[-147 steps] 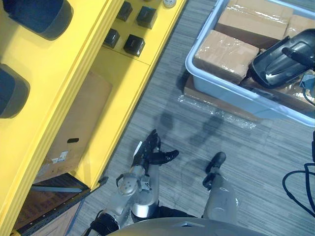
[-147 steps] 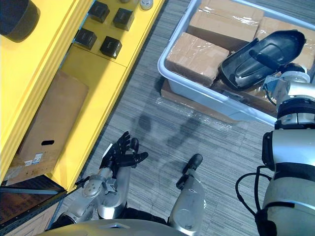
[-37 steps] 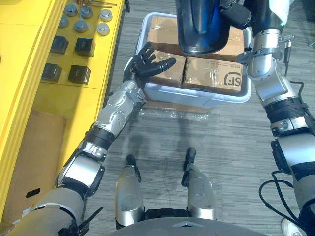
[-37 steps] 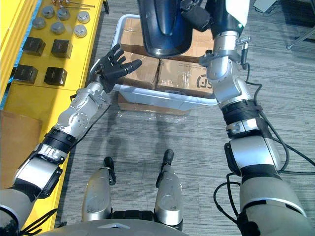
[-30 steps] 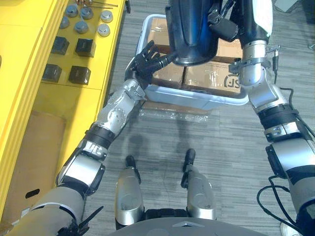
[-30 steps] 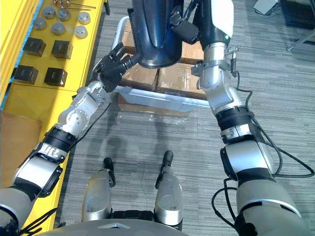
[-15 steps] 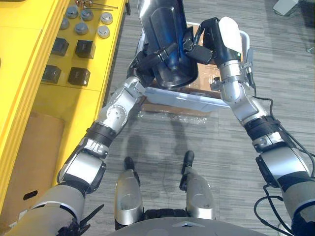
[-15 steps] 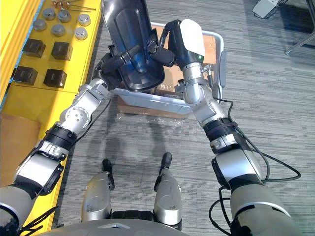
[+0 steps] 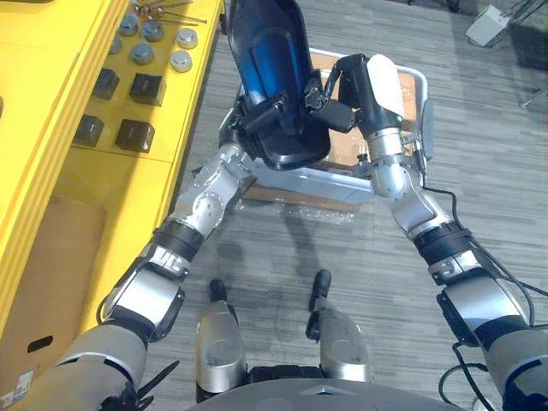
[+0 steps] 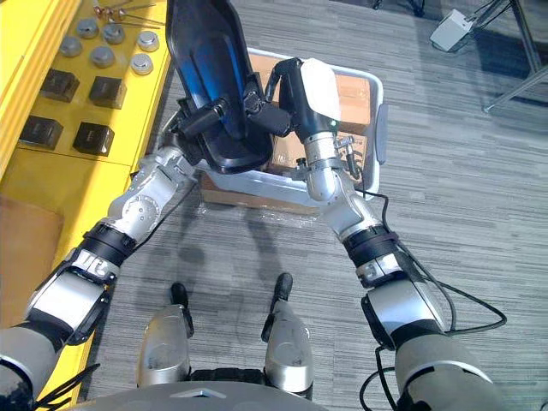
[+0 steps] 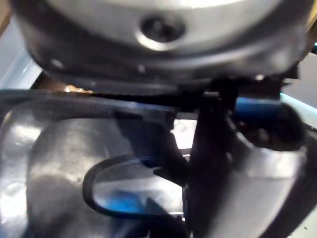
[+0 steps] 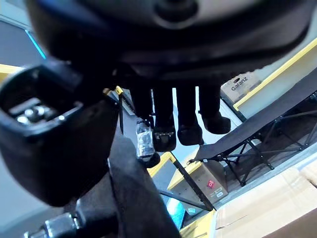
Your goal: Walk over and take three plastic housings, then place them on the shelf
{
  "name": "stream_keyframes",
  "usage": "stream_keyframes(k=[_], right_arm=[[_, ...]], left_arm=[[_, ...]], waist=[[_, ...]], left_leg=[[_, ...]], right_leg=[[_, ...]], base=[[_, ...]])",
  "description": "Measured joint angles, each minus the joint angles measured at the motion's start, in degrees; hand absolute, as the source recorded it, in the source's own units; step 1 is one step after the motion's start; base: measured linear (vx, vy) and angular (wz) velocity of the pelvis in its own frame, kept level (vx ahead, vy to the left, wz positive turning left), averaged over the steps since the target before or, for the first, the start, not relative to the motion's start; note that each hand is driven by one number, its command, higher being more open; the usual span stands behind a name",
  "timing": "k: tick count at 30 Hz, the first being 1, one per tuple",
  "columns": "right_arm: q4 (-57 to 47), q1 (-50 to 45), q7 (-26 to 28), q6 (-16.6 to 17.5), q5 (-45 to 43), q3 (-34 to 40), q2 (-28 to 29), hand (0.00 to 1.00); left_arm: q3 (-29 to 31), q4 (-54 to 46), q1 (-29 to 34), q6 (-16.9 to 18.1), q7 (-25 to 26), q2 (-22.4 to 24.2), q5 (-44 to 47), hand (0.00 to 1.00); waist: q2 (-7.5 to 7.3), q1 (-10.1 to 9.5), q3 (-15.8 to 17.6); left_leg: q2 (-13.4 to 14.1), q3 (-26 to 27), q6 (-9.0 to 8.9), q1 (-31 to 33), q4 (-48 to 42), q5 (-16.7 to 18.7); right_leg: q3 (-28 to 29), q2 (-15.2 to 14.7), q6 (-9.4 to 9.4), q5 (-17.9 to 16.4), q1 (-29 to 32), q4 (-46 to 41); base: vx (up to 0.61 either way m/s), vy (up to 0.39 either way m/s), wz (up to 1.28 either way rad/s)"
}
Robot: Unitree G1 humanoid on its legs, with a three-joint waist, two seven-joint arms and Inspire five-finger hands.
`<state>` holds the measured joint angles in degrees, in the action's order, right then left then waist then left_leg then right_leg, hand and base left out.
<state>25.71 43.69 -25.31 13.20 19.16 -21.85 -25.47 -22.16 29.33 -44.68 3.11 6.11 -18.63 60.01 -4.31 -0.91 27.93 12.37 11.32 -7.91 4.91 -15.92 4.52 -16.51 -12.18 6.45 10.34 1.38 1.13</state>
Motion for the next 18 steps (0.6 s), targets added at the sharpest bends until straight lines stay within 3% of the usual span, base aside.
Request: stream_keyframes(k=[1,6,10,13,16,18], right_arm=[[-0.21,-0.93,-0.03,0.00,-0.03,0.73,0.79,1.00],[-4.12,-5.79,-0.24,0.07,-0.28,1.51,1.84,1.00],[-9.53,-13.17,-1.47,3.10,-3.78,2.28,3.77,1.00],[-17.57,-19.07,-0.83,4.10,-6.33,1.92,4.81,1.00],[-25.07,-22.64,-0.27,4.30,-8.92,1.96,6.04,1.00],[-32.18,-25.20,1.07,6.27,-13.55,2.83,6.01,1.00]], left_arm=[[-0.01,0.00,0.90,0.64,-0.53,0.29,0.00,0.00],[-0.03,-1.55,4.87,2.96,-2.00,1.21,-0.35,0.00],[2.85,-8.87,12.10,7.12,3.25,4.11,-8.44,0.00],[5.73,-20.90,17.28,7.88,11.74,5.56,-25.43,0.00],[5.87,-28.80,22.55,7.56,13.30,5.76,-35.74,0.00],[6.17,-34.27,27.62,6.71,14.30,6.43,-46.71,0.00]], waist=[[-0.26,0.10,-0.16],[-0.58,-0.13,-0.94],[-0.68,-0.14,-3.73],[-0.37,-0.35,-5.02],[-0.07,-0.36,-8.27],[0.57,-0.53,-11.62]], left_leg=[[0.00,0.03,-0.02,-0.52,0.25,-0.01],[-0.11,0.33,-0.10,-2.12,1.23,-0.07],[-0.11,0.50,-0.26,-2.51,2.25,-0.08],[-0.19,0.72,-0.54,-4.88,4.01,-0.55],[-0.37,1.14,-0.72,-5.72,5.56,-0.73],[-0.54,1.50,-0.76,-6.67,6.44,-0.73]], right_leg=[[0.01,0.04,0.00,0.00,-0.51,0.14],[-0.08,0.06,0.01,-0.01,-1.85,0.70],[-0.45,0.37,0.01,-0.08,-2.37,2.01],[-0.70,0.38,0.06,-0.11,-3.78,1.98],[-0.71,0.34,0.18,-0.45,-3.77,2.00],[-0.73,0.30,0.11,-0.56,-4.01,2.00]], base=[[0.04,0.002,0.00],[0.01,0.000,0.00],[0.04,-0.014,-0.01],[0.03,-0.003,0.00],[0.06,0.009,-0.03],[0.07,0.026,-0.03]])
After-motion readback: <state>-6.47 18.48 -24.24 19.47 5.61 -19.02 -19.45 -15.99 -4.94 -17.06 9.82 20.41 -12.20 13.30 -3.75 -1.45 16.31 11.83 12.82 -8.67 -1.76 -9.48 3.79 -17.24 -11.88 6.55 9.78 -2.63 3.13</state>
